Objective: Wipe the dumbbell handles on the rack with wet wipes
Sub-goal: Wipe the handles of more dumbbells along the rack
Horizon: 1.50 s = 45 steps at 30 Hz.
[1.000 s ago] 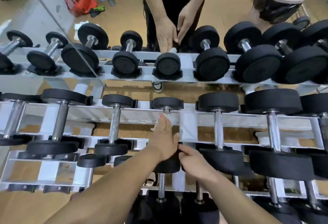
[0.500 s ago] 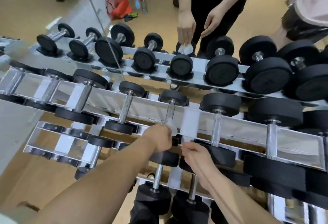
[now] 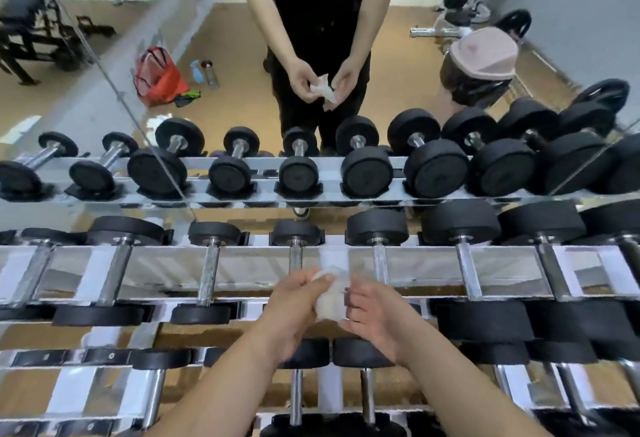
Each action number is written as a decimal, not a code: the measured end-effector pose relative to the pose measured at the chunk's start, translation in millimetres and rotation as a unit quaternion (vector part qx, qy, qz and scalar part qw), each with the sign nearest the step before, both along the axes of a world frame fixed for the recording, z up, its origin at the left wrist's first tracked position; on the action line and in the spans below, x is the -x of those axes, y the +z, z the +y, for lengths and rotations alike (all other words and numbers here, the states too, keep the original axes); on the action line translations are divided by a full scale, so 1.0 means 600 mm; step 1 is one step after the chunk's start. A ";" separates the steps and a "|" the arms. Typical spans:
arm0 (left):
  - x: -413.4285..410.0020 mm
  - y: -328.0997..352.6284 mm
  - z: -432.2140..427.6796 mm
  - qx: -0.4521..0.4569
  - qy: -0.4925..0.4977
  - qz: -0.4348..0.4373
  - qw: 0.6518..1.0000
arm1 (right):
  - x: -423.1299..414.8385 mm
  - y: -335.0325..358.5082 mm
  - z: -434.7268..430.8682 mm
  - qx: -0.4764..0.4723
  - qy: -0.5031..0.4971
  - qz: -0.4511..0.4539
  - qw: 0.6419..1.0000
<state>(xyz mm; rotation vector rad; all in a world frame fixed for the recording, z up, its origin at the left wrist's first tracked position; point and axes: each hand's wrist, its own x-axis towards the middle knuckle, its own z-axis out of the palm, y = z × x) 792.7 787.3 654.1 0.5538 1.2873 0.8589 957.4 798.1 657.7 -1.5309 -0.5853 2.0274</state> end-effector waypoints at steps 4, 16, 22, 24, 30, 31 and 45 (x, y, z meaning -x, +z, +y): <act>0.002 -0.006 0.014 0.038 -0.034 -0.041 0.998 | -0.009 0.000 -0.008 -0.025 -0.031 0.016 0.999; -0.073 -0.022 0.068 0.130 -0.094 -0.089 0.983 | -0.045 0.011 -0.002 -0.016 -0.210 -0.044 0.976; -0.089 -0.035 0.074 0.096 -0.051 -0.147 0.983 | -0.082 0.000 0.018 -0.033 -0.171 -0.041 0.984; -0.102 -0.045 0.083 0.114 -0.014 -0.151 0.982 | -0.096 -0.010 0.031 -0.027 -0.168 -0.044 0.984; -0.158 -0.060 0.081 0.168 0.110 -0.186 0.962 | -0.140 -0.026 0.087 -0.019 -0.100 -0.016 0.995; -0.167 -0.062 0.079 0.167 0.130 -0.186 0.959 | -0.149 -0.029 0.097 -0.007 -0.087 -0.008 0.996; -0.285 -0.048 0.052 0.132 0.157 -0.285 0.936 | -0.215 -0.070 0.138 0.118 0.006 0.088 0.989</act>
